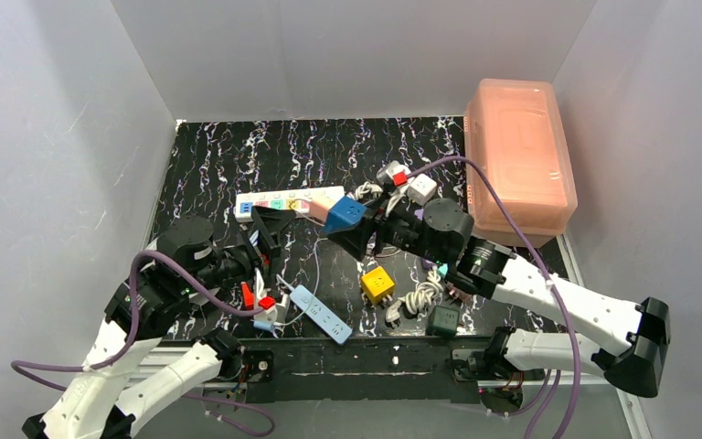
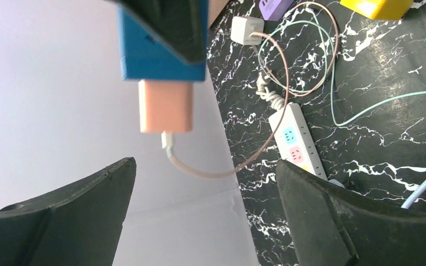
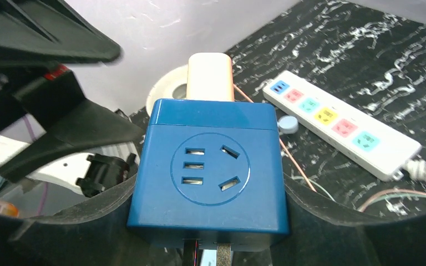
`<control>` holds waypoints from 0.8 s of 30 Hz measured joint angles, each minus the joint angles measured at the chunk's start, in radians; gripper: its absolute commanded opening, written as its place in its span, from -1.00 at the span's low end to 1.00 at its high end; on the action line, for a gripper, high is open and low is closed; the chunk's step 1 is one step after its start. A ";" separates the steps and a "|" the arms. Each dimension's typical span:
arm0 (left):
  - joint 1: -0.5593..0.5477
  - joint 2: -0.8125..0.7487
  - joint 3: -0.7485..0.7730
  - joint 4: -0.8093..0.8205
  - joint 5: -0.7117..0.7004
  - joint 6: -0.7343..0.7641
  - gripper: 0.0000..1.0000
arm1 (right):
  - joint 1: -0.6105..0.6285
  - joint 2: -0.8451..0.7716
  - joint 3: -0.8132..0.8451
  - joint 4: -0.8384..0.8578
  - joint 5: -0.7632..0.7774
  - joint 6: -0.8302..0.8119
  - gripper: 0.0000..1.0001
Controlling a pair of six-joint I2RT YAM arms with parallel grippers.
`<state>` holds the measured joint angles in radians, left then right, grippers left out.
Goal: Pull the plug off the socket
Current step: Remove the plug from the socket.
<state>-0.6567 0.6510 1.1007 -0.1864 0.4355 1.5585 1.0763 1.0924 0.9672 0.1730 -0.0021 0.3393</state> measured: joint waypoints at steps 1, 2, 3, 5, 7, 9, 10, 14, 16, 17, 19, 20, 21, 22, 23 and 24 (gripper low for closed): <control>0.000 0.001 0.009 -0.007 -0.005 -0.011 0.96 | -0.014 -0.016 -0.011 -0.020 -0.005 -0.001 -0.97; 0.000 0.002 0.021 -0.010 -0.010 -0.028 0.96 | -0.025 -0.032 -0.022 -0.038 -0.008 -0.004 -0.97; 0.000 0.005 0.037 -0.014 -0.017 -0.050 0.97 | -0.033 -0.049 -0.034 -0.057 -0.010 -0.009 -0.97; 0.000 0.016 0.082 -0.029 -0.039 -0.110 0.96 | -0.039 -0.084 -0.059 -0.095 -0.018 -0.031 -0.97; 0.000 0.045 0.171 -0.055 -0.069 -0.213 0.96 | -0.040 -0.116 -0.076 -0.134 -0.029 -0.060 -0.97; 0.000 0.086 0.278 -0.100 -0.091 -0.313 0.96 | -0.040 -0.143 -0.081 -0.177 -0.045 -0.090 -0.97; 0.000 0.119 0.361 -0.143 -0.103 -0.381 0.96 | -0.040 -0.157 -0.080 -0.202 -0.060 -0.113 -0.97; 0.000 0.164 0.498 -0.251 -0.075 -0.534 0.96 | -0.040 -0.176 -0.056 -0.305 -0.124 -0.185 -0.97; 0.000 0.161 0.500 -0.327 -0.037 -0.609 0.96 | -0.040 -0.169 -0.022 -0.371 -0.165 -0.219 -0.97; 0.000 0.162 0.499 -0.357 -0.021 -0.645 0.96 | -0.040 -0.165 -0.003 -0.399 -0.185 -0.233 -0.97; 0.000 0.166 0.491 -0.397 0.008 -0.706 0.96 | -0.040 -0.154 0.036 -0.446 -0.220 -0.256 -0.97; 0.000 0.167 0.482 -0.408 0.026 -0.743 0.96 | -0.039 -0.146 0.061 -0.474 -0.239 -0.269 -0.97; 0.000 0.168 0.473 -0.418 0.037 -0.778 0.97 | -0.037 -0.139 0.082 -0.496 -0.252 -0.280 -0.97; 0.000 0.171 0.462 -0.422 0.048 -0.819 0.97 | -0.034 -0.134 0.101 -0.515 -0.264 -0.293 -0.97; 0.000 0.174 0.455 -0.425 0.052 -0.848 0.96 | -0.030 -0.129 0.119 -0.532 -0.273 -0.306 -0.97; 0.000 0.179 0.446 -0.422 0.058 -0.885 0.96 | -0.026 -0.126 0.130 -0.542 -0.280 -0.317 -0.97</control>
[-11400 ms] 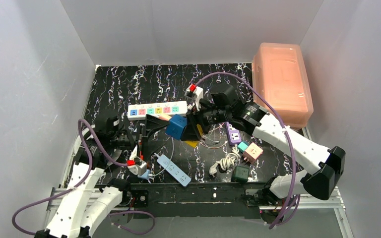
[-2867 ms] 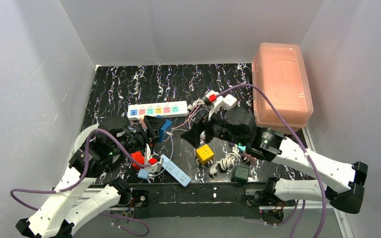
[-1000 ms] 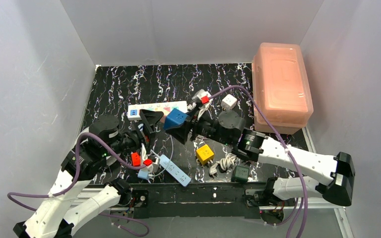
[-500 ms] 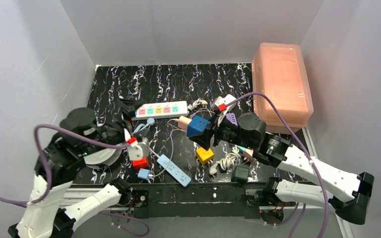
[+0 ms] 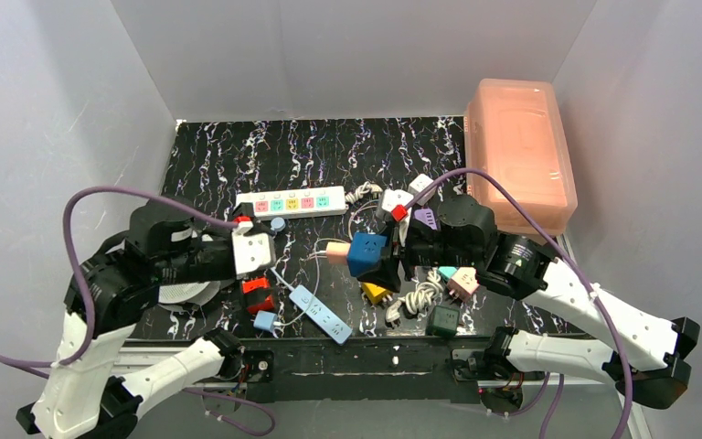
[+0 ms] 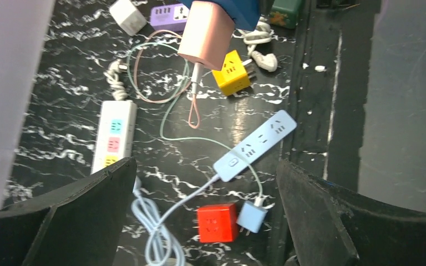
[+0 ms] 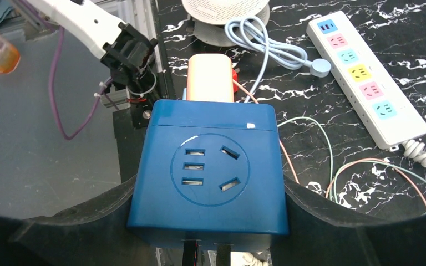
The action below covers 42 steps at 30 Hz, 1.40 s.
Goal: Pull the plug off the socket
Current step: Remove the plug from the socket.
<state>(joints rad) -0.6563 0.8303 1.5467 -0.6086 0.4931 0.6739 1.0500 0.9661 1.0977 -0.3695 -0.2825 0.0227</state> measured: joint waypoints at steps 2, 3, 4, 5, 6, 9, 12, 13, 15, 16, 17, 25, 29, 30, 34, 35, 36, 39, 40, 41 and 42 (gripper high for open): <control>0.000 0.010 -0.017 0.010 0.005 -0.058 0.96 | 0.006 0.005 0.023 -0.029 -0.012 -0.024 -0.97; 0.000 0.017 -0.027 0.021 0.007 -0.090 0.96 | 0.008 0.006 0.031 -0.041 -0.015 -0.032 -0.97; 0.000 0.024 -0.034 0.034 0.007 -0.121 0.96 | 0.011 0.008 0.039 -0.055 -0.017 -0.045 -0.97; 0.000 0.034 -0.038 0.048 0.007 -0.150 0.96 | 0.013 0.010 0.044 -0.064 -0.018 -0.054 -0.97; 0.000 0.043 -0.039 0.063 0.008 -0.175 0.96 | 0.013 0.014 0.051 -0.077 -0.020 -0.063 -0.97; 0.000 0.076 -0.039 0.102 0.031 -0.243 0.97 | 0.013 0.031 0.070 -0.111 -0.021 -0.088 -0.97; 0.000 0.108 -0.039 0.126 0.083 -0.293 0.97 | 0.013 0.051 0.090 -0.132 -0.024 -0.109 -0.97; 0.000 0.119 -0.039 0.132 0.105 -0.309 0.97 | 0.013 0.058 0.096 -0.136 -0.027 -0.115 -0.97; 0.000 0.137 -0.043 0.140 0.140 -0.328 0.97 | 0.013 0.070 0.105 -0.138 -0.034 -0.124 -0.97; 0.000 0.143 -0.048 0.143 0.156 -0.334 0.96 | 0.013 0.076 0.108 -0.137 -0.039 -0.129 -0.97; 0.000 0.147 -0.053 0.144 0.172 -0.338 0.96 | 0.013 0.083 0.112 -0.137 -0.045 -0.132 -0.97; 0.000 0.165 -0.089 0.163 0.234 -0.318 0.97 | 0.027 0.154 0.134 -0.129 -0.094 -0.142 -0.97; 0.000 0.169 -0.095 0.156 0.276 -0.298 0.96 | 0.032 0.174 0.151 -0.129 -0.113 -0.154 -0.97; 0.000 0.170 -0.095 0.151 0.288 -0.291 0.96 | 0.034 0.179 0.160 -0.129 -0.117 -0.156 -0.97; 0.000 0.174 -0.095 0.127 0.336 -0.265 0.96 | 0.044 0.193 0.195 -0.124 -0.133 -0.161 -0.97; 0.000 0.176 -0.095 0.122 0.347 -0.263 0.96 | 0.045 0.193 0.199 -0.121 -0.137 -0.161 -0.97; 0.000 0.179 -0.095 0.116 0.359 -0.262 0.94 | 0.047 0.193 0.201 -0.117 -0.141 -0.161 -0.97; 0.000 0.187 -0.095 0.105 0.383 -0.262 0.87 | 0.052 0.194 0.202 -0.097 -0.149 -0.161 -0.97; 0.000 0.188 -0.095 0.103 0.390 -0.262 0.83 | 0.053 0.194 0.202 -0.092 -0.151 -0.161 -0.97; 0.000 0.190 -0.095 0.101 0.397 -0.262 0.80 | 0.056 0.194 0.202 -0.082 -0.151 -0.161 -0.97; 0.000 0.190 -0.095 0.100 0.405 -0.260 0.76 | 0.057 0.194 0.202 -0.074 -0.152 -0.160 -0.97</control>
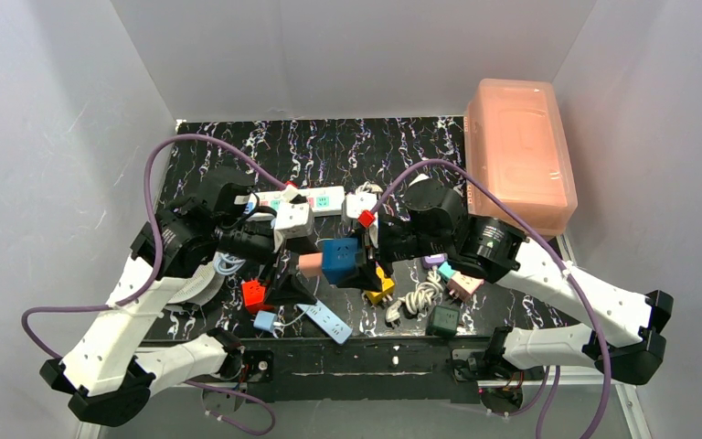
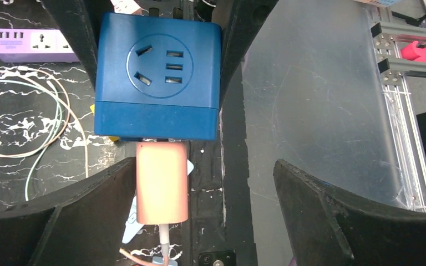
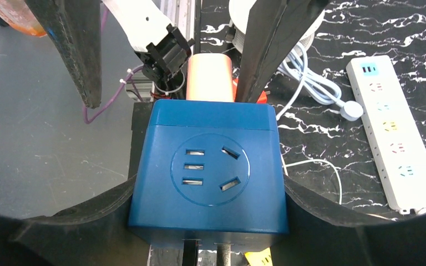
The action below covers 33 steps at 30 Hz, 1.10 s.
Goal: Pull the plug off the socket
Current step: Remove the plug from the socket.
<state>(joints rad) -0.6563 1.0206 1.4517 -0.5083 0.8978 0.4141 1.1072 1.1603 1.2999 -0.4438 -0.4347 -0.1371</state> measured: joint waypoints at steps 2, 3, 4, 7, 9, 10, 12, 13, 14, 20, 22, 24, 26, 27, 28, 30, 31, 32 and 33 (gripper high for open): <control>0.000 0.000 0.000 -0.006 0.011 0.005 0.69 | 0.006 0.001 0.000 0.019 -0.001 0.002 -0.97; 0.000 0.000 0.001 -0.013 0.017 0.010 0.68 | 0.009 0.002 0.000 0.030 -0.003 0.003 -0.97; 0.000 0.001 0.001 -0.020 0.021 0.016 0.67 | 0.013 0.004 0.000 0.039 -0.005 0.004 -0.97; 0.000 0.004 0.007 -0.045 0.030 0.038 0.66 | 0.022 0.013 0.000 0.060 -0.008 0.007 -0.97; 0.000 0.006 0.016 -0.069 0.031 0.057 0.68 | 0.027 0.019 0.000 0.066 -0.011 0.006 -0.97; 0.000 0.006 0.019 -0.082 0.031 0.066 0.69 | 0.029 0.021 0.000 0.069 -0.013 0.006 -0.97; 0.000 0.006 0.027 -0.103 0.035 0.085 0.73 | 0.034 0.022 0.000 0.072 -0.014 0.006 -0.97; 0.000 0.006 0.030 -0.109 0.036 0.093 0.74 | 0.035 0.022 0.000 0.074 -0.014 0.006 -0.97; 0.000 0.005 0.032 -0.114 0.038 0.100 0.75 | 0.039 0.022 0.000 0.075 -0.014 0.006 -0.97; 0.000 0.004 0.037 -0.149 0.047 0.149 0.60 | 0.049 0.021 0.000 0.077 -0.014 0.006 -0.97; 0.000 0.005 0.037 -0.157 0.040 0.167 0.44 | 0.054 0.022 0.000 0.077 -0.012 0.006 -0.97; 0.000 0.015 0.037 -0.165 0.003 0.195 0.09 | 0.063 0.026 0.002 0.077 0.001 0.005 -0.97; 0.000 0.021 0.035 -0.161 -0.048 0.221 -0.01 | 0.074 0.028 0.002 0.077 0.022 0.002 -0.97; 0.000 0.021 0.034 -0.147 -0.082 0.237 -0.10 | 0.079 0.029 0.002 0.078 0.029 0.002 -0.97; 0.000 0.021 0.034 -0.140 -0.107 0.243 -0.16 | 0.083 0.032 0.002 0.079 0.038 0.002 -0.97; 0.000 0.021 0.034 -0.128 -0.151 0.256 -0.22 | 0.087 0.058 0.014 0.079 0.062 0.003 -0.97; 0.000 0.022 0.034 -0.124 -0.167 0.259 -0.13 | 0.087 0.069 0.019 0.080 0.068 0.003 -0.97; -0.002 0.022 0.034 -0.126 -0.190 0.271 -0.17 | 0.086 0.077 0.022 0.081 0.078 0.004 -0.97; -0.003 0.022 0.034 -0.126 -0.203 0.286 -0.33 | 0.087 0.085 0.027 0.081 0.086 0.005 -0.97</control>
<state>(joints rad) -0.6590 1.0428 1.4857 -0.6346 0.6949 0.7002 1.1942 1.2453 1.3270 -0.3626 -0.3485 -0.1322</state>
